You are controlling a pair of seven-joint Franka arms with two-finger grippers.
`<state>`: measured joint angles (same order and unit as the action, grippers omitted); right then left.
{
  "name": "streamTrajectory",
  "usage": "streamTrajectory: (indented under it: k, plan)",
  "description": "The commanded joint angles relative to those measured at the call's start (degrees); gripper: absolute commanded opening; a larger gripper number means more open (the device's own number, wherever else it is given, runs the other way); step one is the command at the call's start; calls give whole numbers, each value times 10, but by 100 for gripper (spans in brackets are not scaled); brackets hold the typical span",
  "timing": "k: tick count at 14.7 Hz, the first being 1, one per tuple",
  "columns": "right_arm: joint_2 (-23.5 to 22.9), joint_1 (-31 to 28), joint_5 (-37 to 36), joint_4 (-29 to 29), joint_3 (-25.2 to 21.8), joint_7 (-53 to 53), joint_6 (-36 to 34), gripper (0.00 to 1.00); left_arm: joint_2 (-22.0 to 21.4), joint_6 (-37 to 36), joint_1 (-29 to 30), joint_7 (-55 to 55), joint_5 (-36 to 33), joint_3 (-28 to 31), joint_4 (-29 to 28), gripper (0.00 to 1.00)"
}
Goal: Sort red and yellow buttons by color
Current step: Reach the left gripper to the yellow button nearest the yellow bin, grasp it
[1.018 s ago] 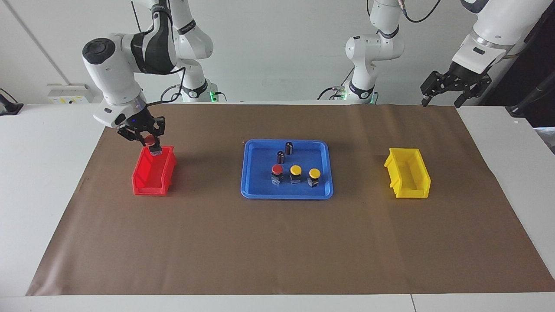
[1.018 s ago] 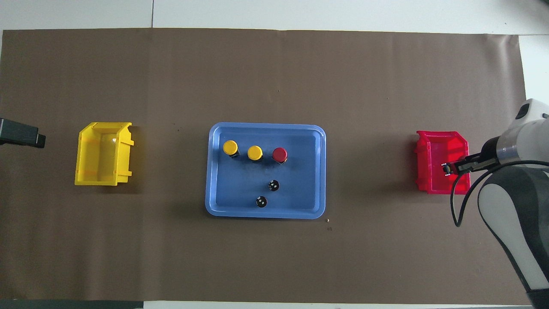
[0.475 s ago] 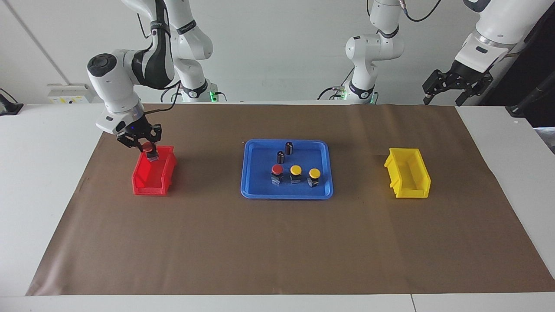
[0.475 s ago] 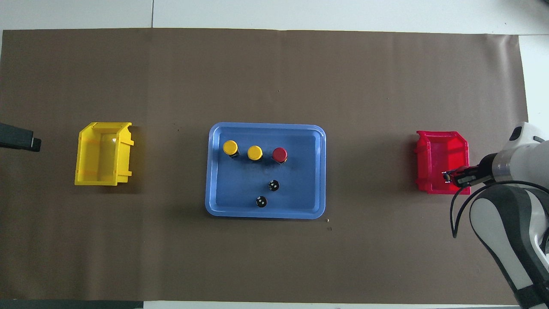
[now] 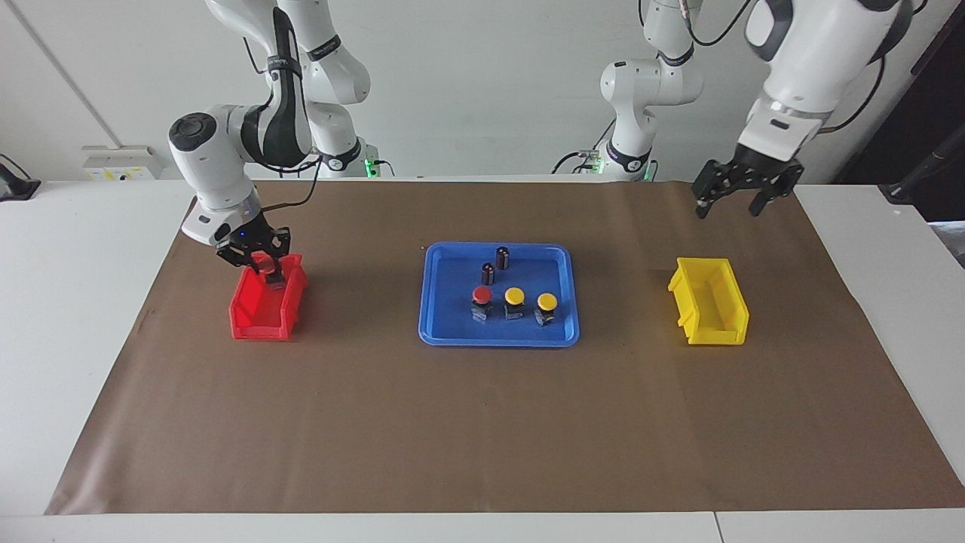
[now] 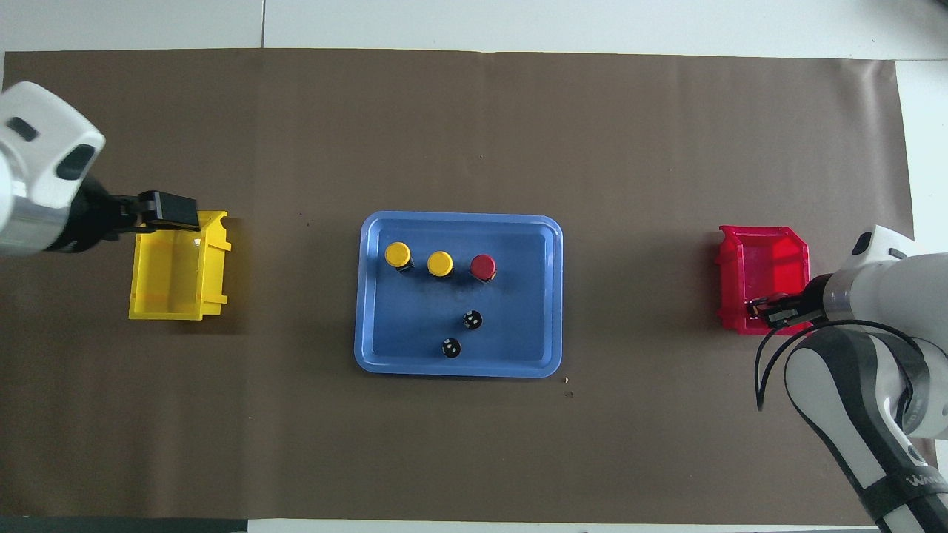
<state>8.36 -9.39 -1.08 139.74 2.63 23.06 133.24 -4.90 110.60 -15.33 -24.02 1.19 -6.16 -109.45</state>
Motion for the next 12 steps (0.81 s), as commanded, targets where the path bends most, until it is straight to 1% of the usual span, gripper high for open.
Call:
streamTrajectory:
  k: [1,2,4,5,6,8,10,12]
  plan:
    - [4,-7,10,10,6,5,16,39,43,81,-73,-121,-10,4,-44,95]
    - [4,-7,10,10,6,6,16,65,66,104,-97,-155,-11,4,-44,92]
    - [2,-11,9,-6,6,29,3,79,102,130,-105,-161,-11,4,-41,85]
    - [-7,-12,10,-29,6,36,-19,84,113,144,-106,-162,-11,4,-40,82]
    - [-12,-9,10,-63,6,34,-61,88,123,159,-115,-165,-11,4,-40,82]
    - [-24,4,10,-137,11,11,-134,100,147,173,-124,-184,-11,5,-31,81]
    - [-37,27,10,-186,11,-32,-178,100,152,180,-130,-190,-11,4,-33,81]
    - [-39,31,11,-225,11,-55,-218,100,152,186,-131,-196,-11,4,-35,81]
